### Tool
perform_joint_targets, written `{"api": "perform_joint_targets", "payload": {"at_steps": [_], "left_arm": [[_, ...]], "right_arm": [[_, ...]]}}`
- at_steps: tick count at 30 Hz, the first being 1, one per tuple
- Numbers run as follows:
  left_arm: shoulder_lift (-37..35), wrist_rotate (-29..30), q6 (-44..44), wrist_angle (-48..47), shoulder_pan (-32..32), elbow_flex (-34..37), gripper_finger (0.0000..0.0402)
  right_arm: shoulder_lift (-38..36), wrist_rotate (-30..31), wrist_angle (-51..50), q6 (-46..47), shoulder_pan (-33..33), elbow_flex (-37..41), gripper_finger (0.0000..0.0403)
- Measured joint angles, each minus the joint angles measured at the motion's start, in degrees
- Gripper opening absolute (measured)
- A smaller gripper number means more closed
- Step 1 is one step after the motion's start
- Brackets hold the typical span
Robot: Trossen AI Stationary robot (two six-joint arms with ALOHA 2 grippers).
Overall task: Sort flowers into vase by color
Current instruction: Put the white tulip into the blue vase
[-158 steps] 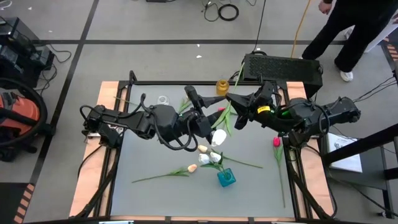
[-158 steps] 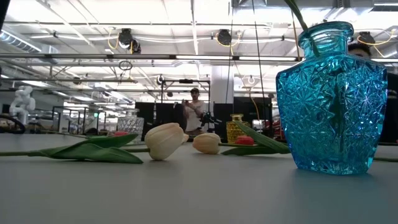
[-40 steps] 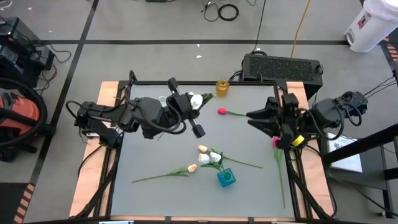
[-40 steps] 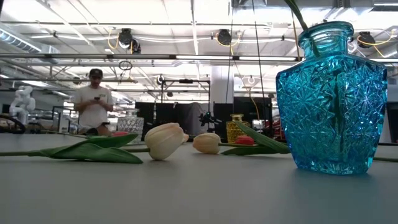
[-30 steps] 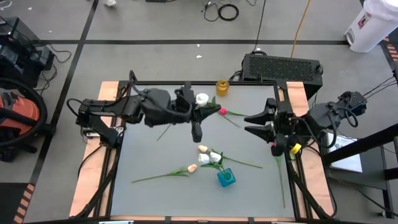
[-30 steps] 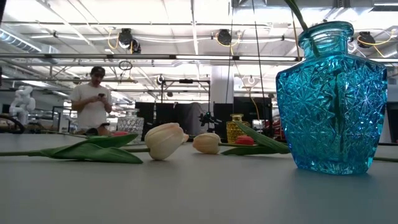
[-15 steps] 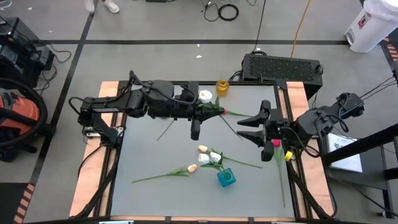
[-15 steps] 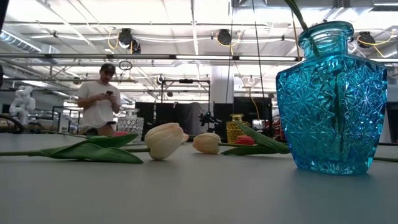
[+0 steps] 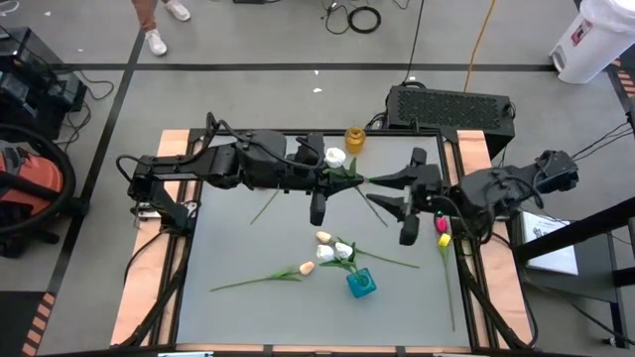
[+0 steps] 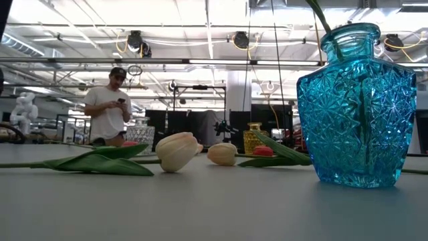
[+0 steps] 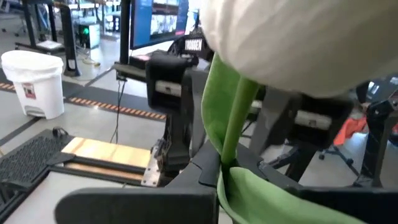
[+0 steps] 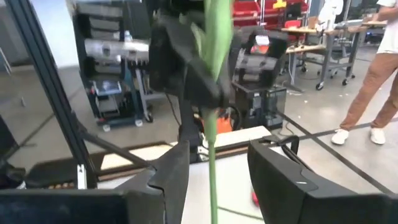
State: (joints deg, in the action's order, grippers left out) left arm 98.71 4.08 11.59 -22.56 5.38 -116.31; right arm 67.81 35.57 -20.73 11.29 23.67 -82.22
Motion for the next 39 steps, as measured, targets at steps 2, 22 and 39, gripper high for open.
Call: {"api": "perform_joint_targets", "payload": {"at_steps": [2,22,39], "left_arm": [[0.1,0.0,0.0,-0.1,0.0,0.0,0.0010],[0.2,-2.5,0.0,-0.3,0.4,0.0,0.0010],[0.2,-5.0,-0.5,-0.1,0.4,0.0,0.0010]], "right_arm": [[1.3,-0.1,-1.0,0.0,-0.4,-1.1,0.0155],[4.4,-2.9,-1.8,1.9,-1.3,-3.6,0.0155],[4.5,-5.5,-0.7,3.9,-1.2,-3.6,0.0072]]}}
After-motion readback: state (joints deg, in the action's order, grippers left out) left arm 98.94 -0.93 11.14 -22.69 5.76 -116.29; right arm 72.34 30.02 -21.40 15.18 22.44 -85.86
